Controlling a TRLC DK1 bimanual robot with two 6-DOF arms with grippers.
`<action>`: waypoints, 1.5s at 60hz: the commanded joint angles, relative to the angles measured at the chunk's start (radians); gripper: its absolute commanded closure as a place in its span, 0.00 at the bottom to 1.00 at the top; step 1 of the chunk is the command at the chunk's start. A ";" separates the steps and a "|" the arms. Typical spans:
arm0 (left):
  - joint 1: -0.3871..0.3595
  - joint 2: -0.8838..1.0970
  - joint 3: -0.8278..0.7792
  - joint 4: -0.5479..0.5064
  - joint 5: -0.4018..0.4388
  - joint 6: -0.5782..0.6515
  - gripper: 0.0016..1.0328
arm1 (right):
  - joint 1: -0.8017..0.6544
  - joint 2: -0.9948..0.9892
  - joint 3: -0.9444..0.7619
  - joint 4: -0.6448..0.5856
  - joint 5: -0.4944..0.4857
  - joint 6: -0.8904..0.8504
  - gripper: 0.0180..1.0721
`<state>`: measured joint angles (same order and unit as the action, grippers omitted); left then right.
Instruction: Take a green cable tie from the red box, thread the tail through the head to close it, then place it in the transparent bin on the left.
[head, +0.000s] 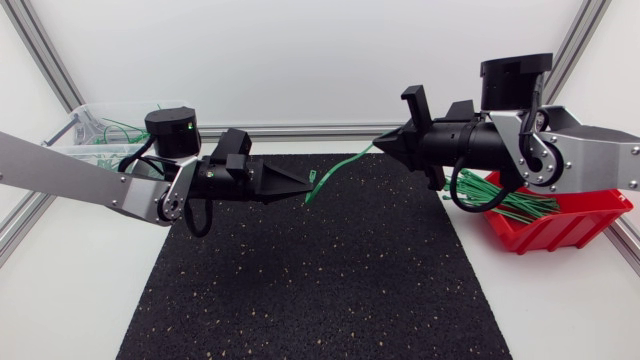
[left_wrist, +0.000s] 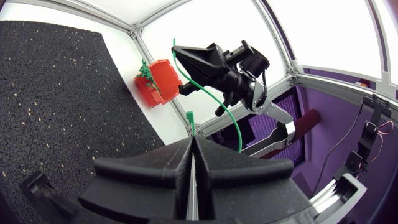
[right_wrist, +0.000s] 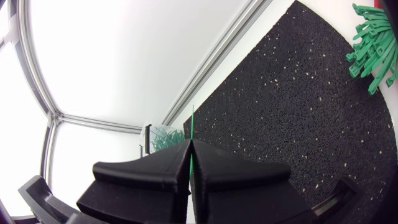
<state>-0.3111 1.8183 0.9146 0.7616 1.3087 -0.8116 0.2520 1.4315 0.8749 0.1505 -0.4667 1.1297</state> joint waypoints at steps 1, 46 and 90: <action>-0.013 -0.013 -0.014 0.022 0.011 -0.011 0.97 | -0.051 0.052 0.007 -0.032 -0.093 0.071 0.94; -0.017 -0.005 -0.028 0.024 0.011 0.014 0.97 | 0.041 0.017 0.127 -0.499 -0.573 0.203 0.94; -0.025 -0.042 -0.056 0.038 0.037 0.032 0.97 | 0.190 0.092 0.202 -0.327 -0.576 0.341 0.94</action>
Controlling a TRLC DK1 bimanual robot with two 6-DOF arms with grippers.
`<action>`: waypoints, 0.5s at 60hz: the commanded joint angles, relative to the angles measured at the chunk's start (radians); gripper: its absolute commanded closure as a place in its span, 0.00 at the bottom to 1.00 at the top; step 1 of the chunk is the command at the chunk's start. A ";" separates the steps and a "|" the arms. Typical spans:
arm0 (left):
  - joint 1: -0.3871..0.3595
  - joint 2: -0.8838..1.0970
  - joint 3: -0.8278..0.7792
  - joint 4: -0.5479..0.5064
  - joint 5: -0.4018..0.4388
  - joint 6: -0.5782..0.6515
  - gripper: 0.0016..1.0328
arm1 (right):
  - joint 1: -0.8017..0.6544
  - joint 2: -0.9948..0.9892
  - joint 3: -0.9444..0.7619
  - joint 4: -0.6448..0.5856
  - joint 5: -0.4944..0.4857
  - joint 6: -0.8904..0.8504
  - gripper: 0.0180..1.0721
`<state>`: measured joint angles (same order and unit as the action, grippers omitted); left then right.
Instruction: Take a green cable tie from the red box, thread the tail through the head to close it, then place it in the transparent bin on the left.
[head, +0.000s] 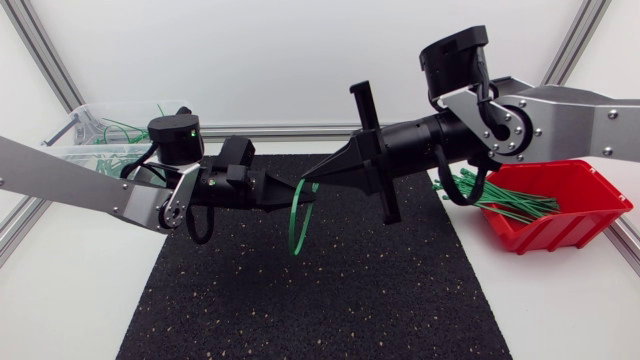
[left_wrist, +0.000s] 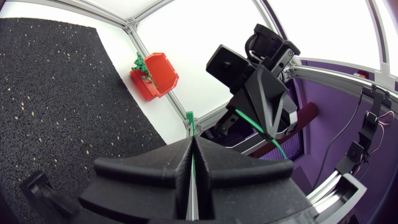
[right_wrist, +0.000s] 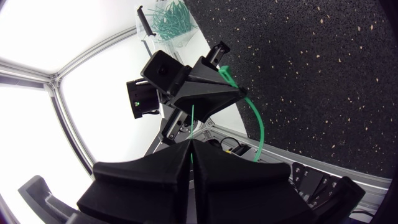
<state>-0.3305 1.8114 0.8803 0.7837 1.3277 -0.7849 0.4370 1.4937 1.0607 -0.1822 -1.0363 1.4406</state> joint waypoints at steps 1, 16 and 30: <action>-0.005 -0.037 -0.021 0.015 0.018 0.006 0.97 | 0.005 0.031 0.015 0.006 -0.007 0.030 0.94; -0.005 -0.057 -0.024 0.015 0.021 -0.001 0.97 | -0.011 0.037 0.001 0.006 -0.007 0.030 0.94; 0.007 -0.057 -0.023 0.015 0.022 -0.002 0.97 | -0.018 0.040 -0.004 0.010 -0.007 0.030 0.94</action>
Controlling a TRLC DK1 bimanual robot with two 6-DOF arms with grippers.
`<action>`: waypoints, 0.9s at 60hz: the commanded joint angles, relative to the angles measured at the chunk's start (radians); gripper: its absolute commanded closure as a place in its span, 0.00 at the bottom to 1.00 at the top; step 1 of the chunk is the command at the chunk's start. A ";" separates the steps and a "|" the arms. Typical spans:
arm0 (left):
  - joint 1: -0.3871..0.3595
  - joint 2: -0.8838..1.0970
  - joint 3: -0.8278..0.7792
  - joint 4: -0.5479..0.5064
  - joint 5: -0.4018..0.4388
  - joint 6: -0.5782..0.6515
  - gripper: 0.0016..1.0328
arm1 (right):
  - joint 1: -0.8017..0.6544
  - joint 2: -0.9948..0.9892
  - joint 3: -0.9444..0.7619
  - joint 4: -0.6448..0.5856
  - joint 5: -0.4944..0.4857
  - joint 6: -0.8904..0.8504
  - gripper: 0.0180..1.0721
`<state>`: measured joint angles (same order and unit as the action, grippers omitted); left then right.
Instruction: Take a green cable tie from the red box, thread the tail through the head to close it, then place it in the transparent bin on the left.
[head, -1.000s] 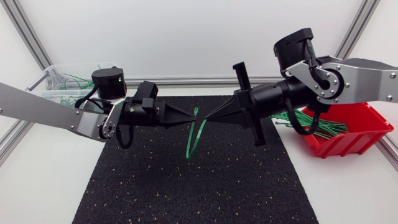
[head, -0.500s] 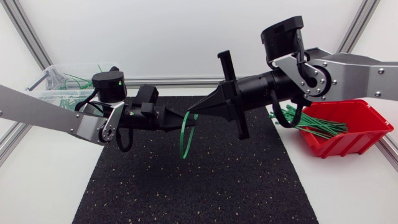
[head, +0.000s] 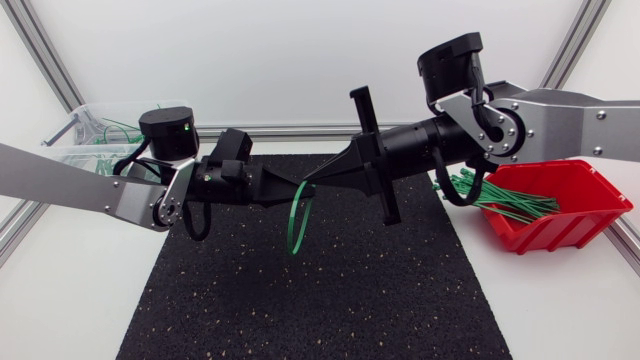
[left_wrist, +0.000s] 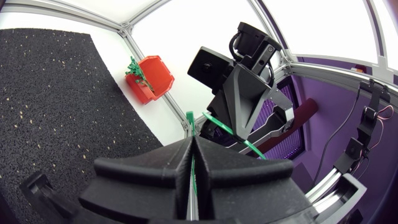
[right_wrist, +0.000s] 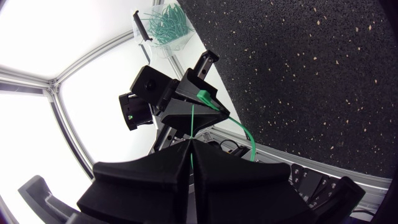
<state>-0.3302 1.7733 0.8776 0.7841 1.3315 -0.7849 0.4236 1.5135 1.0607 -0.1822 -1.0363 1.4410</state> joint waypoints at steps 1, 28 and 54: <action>0.006 -0.020 -0.020 0.015 0.018 -0.002 0.97 | -0.005 0.020 -0.004 0.010 -0.007 0.030 0.94; 0.023 -0.018 -0.015 0.020 0.018 -0.005 0.97 | -0.006 0.025 -0.025 0.023 -0.008 0.030 0.94; 0.008 -0.012 -0.032 0.106 0.000 -0.001 0.97 | -0.005 0.040 -0.036 0.061 -0.008 0.030 0.94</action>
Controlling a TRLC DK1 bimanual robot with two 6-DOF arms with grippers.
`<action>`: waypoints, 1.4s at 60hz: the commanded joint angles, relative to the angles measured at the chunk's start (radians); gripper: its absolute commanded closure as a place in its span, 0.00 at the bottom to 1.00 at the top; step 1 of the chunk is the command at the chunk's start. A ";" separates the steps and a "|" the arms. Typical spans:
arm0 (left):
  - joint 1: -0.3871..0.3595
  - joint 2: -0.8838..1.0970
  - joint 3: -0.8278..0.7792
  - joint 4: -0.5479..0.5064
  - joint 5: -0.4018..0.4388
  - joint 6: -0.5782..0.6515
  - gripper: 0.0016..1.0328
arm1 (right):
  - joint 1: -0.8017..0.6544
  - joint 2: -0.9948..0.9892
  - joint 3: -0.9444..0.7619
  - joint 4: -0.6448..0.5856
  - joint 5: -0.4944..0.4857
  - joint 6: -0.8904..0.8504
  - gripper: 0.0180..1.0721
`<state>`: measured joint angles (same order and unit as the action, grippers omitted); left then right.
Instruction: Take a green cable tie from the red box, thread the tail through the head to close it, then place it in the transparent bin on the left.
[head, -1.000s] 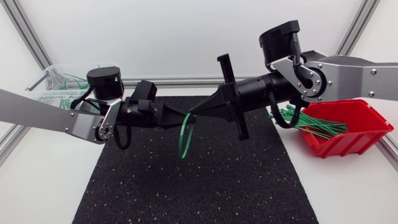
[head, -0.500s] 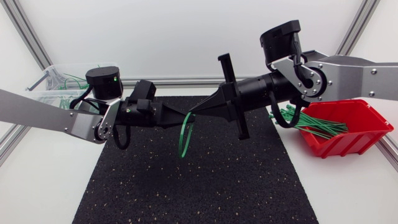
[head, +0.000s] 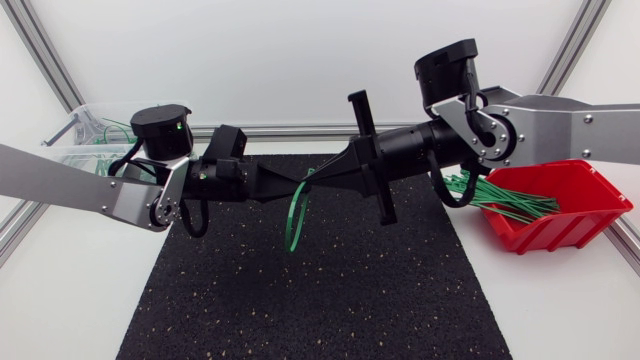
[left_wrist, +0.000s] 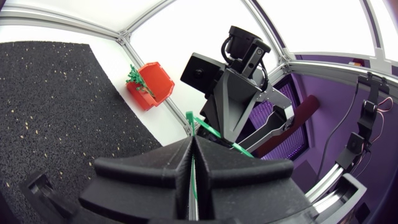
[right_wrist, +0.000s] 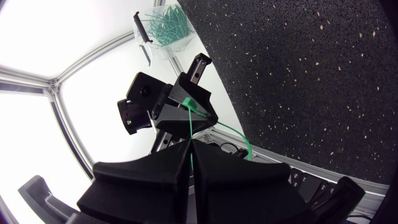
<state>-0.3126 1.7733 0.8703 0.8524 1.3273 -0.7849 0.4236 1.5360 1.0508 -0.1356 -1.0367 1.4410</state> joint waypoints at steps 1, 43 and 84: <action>-0.008 -0.011 -0.025 0.045 0.000 0.001 0.97 | -0.005 0.016 -0.029 0.016 -0.008 0.030 0.94; -0.013 -0.072 -0.077 0.093 0.013 0.006 0.97 | -0.022 0.015 -0.046 0.041 -0.008 0.030 0.94; -0.010 -0.104 -0.093 0.099 0.001 0.030 0.97 | -0.042 0.007 -0.067 0.122 -0.010 0.036 0.64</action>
<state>-0.3222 1.6787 0.7914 0.9253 1.3094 -0.7811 0.3904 1.5368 1.0225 -0.0315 -1.0695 1.4559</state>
